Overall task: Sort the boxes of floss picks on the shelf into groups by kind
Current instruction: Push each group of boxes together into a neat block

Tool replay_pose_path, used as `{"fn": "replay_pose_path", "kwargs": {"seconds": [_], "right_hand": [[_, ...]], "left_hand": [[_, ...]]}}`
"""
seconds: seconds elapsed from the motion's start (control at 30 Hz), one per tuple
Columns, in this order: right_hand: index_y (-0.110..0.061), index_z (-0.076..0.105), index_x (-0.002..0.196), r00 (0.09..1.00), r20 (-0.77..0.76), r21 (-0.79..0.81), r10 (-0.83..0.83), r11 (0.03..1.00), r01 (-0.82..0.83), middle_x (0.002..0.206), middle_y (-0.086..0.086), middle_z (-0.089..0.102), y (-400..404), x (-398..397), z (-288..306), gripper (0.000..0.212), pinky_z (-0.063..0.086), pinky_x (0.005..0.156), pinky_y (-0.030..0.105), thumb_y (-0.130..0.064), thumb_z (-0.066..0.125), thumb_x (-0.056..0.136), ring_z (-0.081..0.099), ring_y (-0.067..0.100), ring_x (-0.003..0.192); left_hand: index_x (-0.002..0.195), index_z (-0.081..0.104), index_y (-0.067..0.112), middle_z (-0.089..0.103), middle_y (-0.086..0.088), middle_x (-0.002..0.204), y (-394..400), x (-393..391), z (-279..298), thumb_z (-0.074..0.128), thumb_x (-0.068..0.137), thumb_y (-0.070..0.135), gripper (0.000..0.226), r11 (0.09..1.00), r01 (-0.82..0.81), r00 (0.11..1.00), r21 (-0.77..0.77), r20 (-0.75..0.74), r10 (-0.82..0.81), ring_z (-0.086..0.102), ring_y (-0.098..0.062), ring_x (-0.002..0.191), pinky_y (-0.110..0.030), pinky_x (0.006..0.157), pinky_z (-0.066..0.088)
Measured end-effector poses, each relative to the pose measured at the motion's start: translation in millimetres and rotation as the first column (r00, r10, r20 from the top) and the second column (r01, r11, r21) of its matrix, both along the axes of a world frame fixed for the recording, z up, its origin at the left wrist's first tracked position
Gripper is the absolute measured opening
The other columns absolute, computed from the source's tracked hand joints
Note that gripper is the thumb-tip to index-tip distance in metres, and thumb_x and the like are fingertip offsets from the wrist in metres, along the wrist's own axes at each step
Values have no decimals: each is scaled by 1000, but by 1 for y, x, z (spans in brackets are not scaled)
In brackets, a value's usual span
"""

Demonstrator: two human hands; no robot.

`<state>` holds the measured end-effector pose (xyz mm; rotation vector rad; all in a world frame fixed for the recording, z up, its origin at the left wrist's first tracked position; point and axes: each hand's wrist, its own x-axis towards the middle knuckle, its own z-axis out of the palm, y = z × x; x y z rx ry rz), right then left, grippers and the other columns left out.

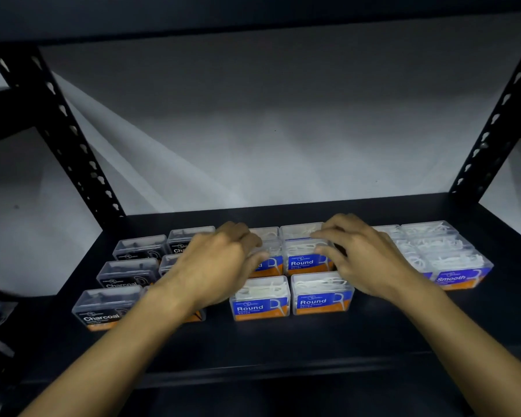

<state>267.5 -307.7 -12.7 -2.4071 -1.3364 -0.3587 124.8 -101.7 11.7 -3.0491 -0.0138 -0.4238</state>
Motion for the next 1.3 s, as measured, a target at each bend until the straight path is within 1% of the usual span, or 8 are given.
{"fn": "replay_pose_path", "kwargs": {"seconds": [0.07,0.17,0.3,0.37,0.47,0.6,0.8,1.3], "right_hand": [[-19,68,112,999,52,142,-4,990,-3,108,-2,60,-8,-15,-10,28,54,69,31,-33,59,89,55,13,100],[-17,70,106,998,50,237,-34,971,21,106,-1,60,-18,-40,-31,36,54,60,27,-44,58,86,53,12,99],[-18,69,109,992,55,228,-112,969,96,115,1,59,-22,-62,-54,52,51,52,25,-58,61,76,50,16,107],[-15,68,112,987,75,209,-141,970,123,121,3,56,-23,-67,-62,55,52,53,25,-52,68,71,48,19,112],[-15,61,120,983,94,185,-159,973,140,124,5,52,-22,-72,-71,62,53,51,25,-31,83,65,47,21,113],[-14,57,119,979,89,210,-184,964,162,119,9,58,-19,-72,-76,61,55,49,24,-17,85,64,48,21,113],[-10,65,114,970,105,229,-221,954,192,116,10,61,-9,-67,-79,52,53,51,24,-14,83,65,48,22,112],[-8,63,117,960,121,233,-252,947,219,118,13,60,4,-53,-78,55,54,63,29,-16,83,66,44,22,115]], "left_hand": [[115,66,22,66,2,109,-8,-14,-7,35,95,59,53,1000,30,997,3,70,-30,62,-16,99,-37,65,58],[113,65,22,62,3,108,-16,-32,-22,43,87,62,52,1000,13,996,21,84,-14,60,-16,94,-33,51,55],[120,60,21,55,0,114,-30,-45,-40,73,72,53,59,1000,-26,997,-2,79,26,55,-18,98,-29,55,52],[117,61,20,55,-3,113,-38,-47,-48,82,65,45,61,999,-40,995,-13,88,41,56,-19,98,-28,55,49],[115,62,16,57,-5,112,-44,-48,-59,87,61,35,62,998,-54,992,-27,115,57,54,-20,99,-25,52,50],[114,64,14,58,-6,110,-45,-43,-67,89,59,21,61,993,-109,981,-48,154,115,51,-20,99,-21,43,45],[111,67,14,61,-6,106,-46,-30,-69,91,51,14,64,980,-190,962,-64,185,198,53,-21,97,-21,39,42],[112,65,12,59,-9,111,-43,-20,-70,91,47,9,70,970,-223,958,-93,163,236,54,-23,100,-22,40,46]]}}
